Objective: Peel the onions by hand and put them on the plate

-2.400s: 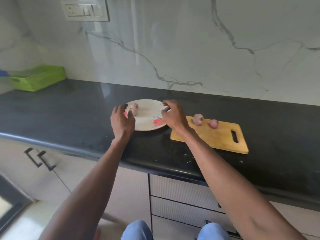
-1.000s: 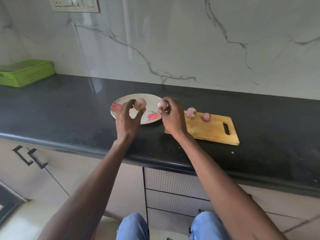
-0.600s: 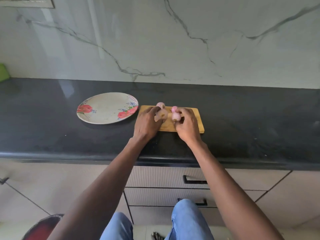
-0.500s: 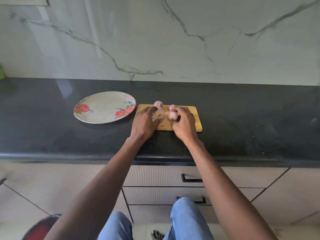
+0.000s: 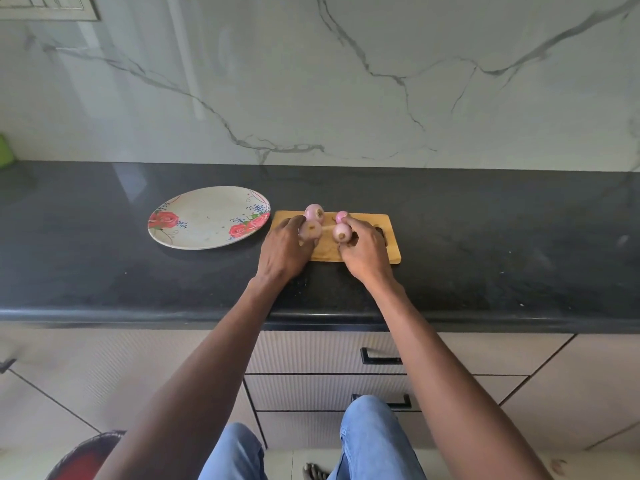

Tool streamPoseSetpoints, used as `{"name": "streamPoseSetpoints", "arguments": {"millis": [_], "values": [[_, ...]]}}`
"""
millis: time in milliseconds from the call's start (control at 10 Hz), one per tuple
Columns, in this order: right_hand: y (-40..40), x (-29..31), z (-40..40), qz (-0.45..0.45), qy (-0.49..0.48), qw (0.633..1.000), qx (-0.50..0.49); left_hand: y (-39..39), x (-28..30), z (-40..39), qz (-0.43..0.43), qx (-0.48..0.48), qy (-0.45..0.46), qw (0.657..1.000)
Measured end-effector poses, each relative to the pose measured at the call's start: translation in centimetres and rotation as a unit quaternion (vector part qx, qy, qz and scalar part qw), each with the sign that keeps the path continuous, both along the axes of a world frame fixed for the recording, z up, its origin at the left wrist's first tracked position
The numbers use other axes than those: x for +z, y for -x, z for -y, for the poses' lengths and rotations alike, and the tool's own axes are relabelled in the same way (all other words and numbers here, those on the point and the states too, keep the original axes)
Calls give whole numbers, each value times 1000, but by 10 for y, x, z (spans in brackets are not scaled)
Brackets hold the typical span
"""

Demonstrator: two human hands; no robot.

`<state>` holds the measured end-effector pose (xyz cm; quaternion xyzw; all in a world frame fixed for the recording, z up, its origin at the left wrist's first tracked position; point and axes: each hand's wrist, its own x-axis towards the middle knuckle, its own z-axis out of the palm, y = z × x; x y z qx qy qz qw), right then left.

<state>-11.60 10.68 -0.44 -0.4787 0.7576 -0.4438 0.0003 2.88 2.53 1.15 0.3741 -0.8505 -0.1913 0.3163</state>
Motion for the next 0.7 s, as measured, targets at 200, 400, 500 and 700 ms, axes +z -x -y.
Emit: {"name": "streamPoseSetpoints", "arguments": {"millis": [200,400,500,700], "values": [[1,1,-1,10,-3,1000,-4,-1,1,0,3,-2,-10,1000],[0,0,0,35,4,999,3,-2,2,-1,1,-2,-9,1000],[-1,2,-1,48,-3,999,2,-2,1,1,1,0,-13,1000],[1,0,1,54,10,998,-28,-1,-6,8,-30,5,-11,999]]}}
